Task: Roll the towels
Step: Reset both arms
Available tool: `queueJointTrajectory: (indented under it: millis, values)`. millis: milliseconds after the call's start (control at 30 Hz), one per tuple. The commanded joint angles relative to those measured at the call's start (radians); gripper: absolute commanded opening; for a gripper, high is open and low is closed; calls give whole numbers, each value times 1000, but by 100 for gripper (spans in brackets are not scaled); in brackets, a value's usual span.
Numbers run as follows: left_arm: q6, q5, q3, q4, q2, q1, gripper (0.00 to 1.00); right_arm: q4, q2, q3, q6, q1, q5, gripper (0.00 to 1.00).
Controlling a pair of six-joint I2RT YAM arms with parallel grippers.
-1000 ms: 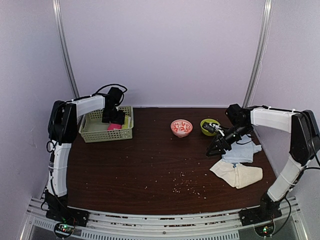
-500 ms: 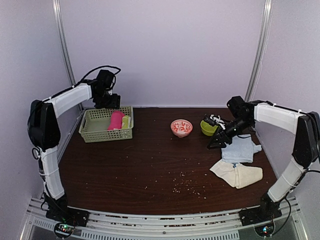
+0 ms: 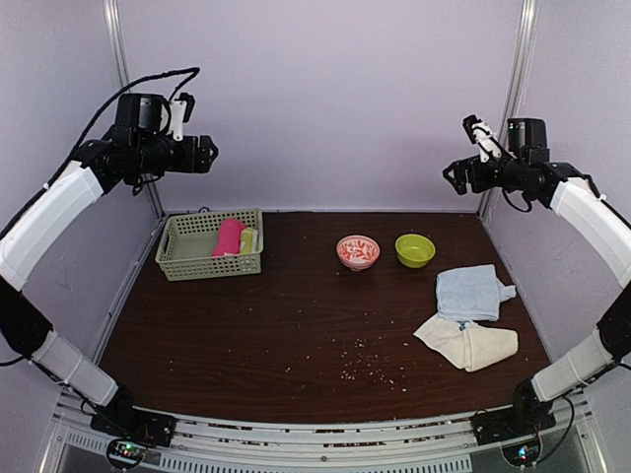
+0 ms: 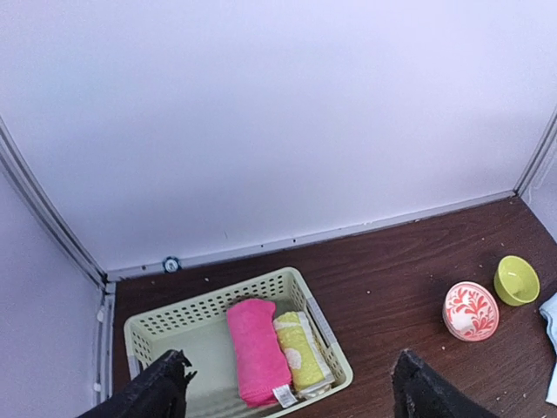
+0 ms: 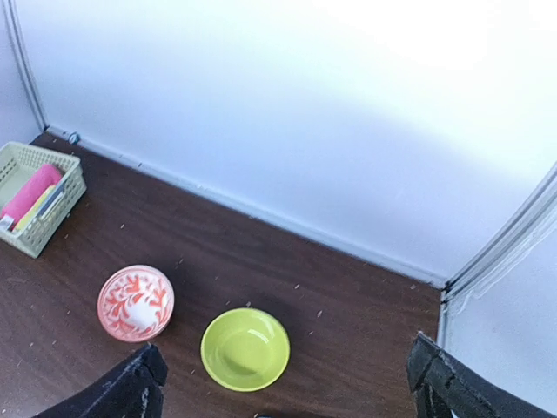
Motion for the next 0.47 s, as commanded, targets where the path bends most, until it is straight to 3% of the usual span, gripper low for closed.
queueJointTrajectory:
  millis: [0,167,300,433]
  values:
    - [101,55,-82,92,-58,5,97,150,-66,18,138,2,152,100]
    - [162,68,-239,211,-182,4,98,344,-191,-119,218,2,297,100]
    - [193,64,-349,304,-232,5,98,336,-212,-175,220,2,299,100]
    - [203,83,-344,298,-219,4,98,338,-222,-222,216,2,258,100]
